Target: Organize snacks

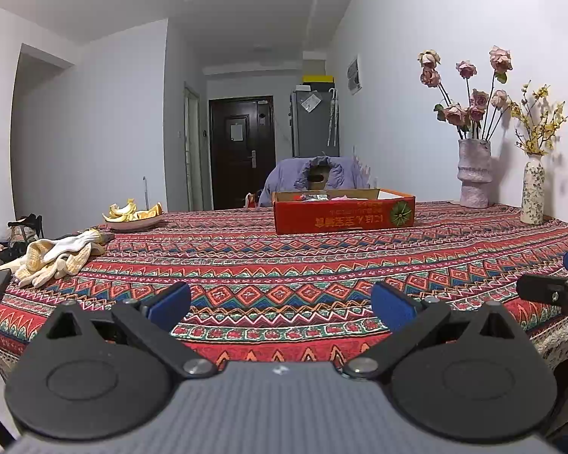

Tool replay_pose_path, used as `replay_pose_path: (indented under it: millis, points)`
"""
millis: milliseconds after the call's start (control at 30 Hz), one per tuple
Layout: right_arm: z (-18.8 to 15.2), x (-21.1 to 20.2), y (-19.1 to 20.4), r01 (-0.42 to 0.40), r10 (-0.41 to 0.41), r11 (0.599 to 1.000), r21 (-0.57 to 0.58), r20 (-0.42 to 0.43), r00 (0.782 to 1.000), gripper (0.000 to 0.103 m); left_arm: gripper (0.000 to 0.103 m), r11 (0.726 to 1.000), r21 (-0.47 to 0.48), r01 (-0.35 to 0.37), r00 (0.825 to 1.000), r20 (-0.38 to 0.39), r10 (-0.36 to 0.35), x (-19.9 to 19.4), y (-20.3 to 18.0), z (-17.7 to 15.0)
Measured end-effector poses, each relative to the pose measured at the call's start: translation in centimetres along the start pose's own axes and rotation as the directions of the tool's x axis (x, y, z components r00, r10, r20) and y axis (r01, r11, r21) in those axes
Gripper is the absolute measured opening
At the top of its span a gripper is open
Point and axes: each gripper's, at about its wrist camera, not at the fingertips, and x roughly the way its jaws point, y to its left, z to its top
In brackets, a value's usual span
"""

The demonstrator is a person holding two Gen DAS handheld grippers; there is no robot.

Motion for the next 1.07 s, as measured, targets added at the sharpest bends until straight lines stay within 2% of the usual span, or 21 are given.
replay_pose_path:
  millis: [1067]
  points:
    - [-0.24, 0.36, -0.22, -0.012, 0.012, 1.0, 0.027, -0.004, 1.0, 0.103, 0.103, 1.0, -0.015, 0.009, 1.0, -0.007, -0.01, 0.12, -0.13, 0.05]
